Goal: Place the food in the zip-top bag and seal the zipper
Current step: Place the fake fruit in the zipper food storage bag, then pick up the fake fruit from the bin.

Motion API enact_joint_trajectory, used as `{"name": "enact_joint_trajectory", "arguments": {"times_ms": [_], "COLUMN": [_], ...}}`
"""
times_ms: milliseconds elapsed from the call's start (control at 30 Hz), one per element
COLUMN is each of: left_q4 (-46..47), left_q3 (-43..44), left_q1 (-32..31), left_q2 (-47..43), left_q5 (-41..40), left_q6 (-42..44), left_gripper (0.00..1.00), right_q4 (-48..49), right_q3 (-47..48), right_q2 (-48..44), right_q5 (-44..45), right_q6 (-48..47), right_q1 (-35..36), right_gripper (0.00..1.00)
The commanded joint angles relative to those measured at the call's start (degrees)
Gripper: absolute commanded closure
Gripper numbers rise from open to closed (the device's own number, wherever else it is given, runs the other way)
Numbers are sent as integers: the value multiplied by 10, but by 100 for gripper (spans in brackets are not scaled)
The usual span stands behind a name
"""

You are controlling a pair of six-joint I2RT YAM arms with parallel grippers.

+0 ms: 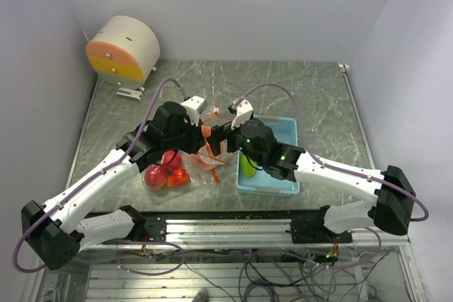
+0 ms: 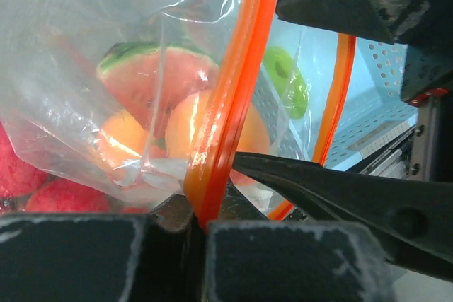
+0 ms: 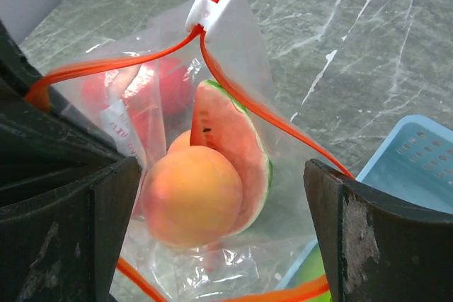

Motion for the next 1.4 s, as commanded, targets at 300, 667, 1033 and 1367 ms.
{"name": "enact_joint_trajectory", "arguments": {"times_ms": [300, 667, 1033, 1367], "left_q4": [5, -21, -12, 4], "left_q3": [33, 71, 54, 25], "left_q1": [-1, -1, -1, -1], "left_q2": [18, 16, 8, 20], "left_q5": [3, -11, -7, -17], "left_q6": [2, 17, 10, 10], "left_gripper": [93, 93, 93, 93], "right_q4": [-134, -304, -236, 7], "right_q3": [-20, -77, -144, -205], "right_q2": [-168, -185, -130, -216], "right_q5": [35, 167, 82, -199], "right_q6": [37, 196, 209, 101], "right_q1": [5, -8, -82, -112], "right_gripper": [0, 0, 1, 6]}}
